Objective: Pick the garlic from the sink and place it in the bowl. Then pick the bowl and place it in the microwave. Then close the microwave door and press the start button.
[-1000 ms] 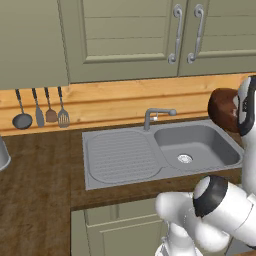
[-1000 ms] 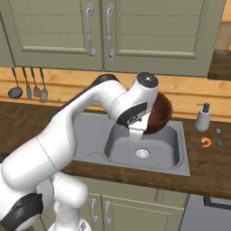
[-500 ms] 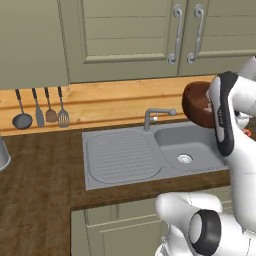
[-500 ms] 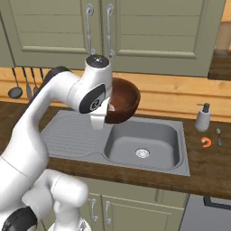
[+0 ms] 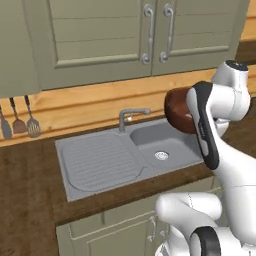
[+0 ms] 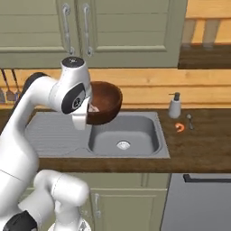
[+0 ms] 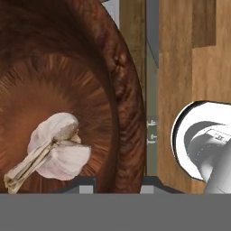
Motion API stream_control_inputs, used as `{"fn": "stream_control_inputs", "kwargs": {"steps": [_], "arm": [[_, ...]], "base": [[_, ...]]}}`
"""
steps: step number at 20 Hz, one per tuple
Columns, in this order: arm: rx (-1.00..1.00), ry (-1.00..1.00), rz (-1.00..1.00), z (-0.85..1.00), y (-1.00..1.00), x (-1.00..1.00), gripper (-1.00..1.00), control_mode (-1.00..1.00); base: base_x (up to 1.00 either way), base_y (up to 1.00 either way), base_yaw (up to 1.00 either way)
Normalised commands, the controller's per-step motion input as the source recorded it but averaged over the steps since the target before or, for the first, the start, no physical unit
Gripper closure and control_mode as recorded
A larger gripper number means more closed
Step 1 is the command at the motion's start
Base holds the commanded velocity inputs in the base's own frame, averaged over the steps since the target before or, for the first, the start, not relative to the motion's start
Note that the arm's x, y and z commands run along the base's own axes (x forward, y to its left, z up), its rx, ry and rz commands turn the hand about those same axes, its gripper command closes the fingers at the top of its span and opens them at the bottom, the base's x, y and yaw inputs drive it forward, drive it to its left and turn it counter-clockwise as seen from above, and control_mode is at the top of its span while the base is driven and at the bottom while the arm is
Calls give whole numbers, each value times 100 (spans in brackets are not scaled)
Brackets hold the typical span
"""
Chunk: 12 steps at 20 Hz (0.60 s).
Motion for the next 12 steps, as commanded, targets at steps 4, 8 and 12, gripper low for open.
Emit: {"fn": "stream_control_inputs", "kwargs": {"steps": [4,8,12], "arm": [[0,0,0,0,0,0,100,100],[0,0,0,0,0,0,100,100],[0,0,0,0,0,0,100,100]], "base": [[-9,0,-94],[0,0,-100],[3,-6,-97]]}}
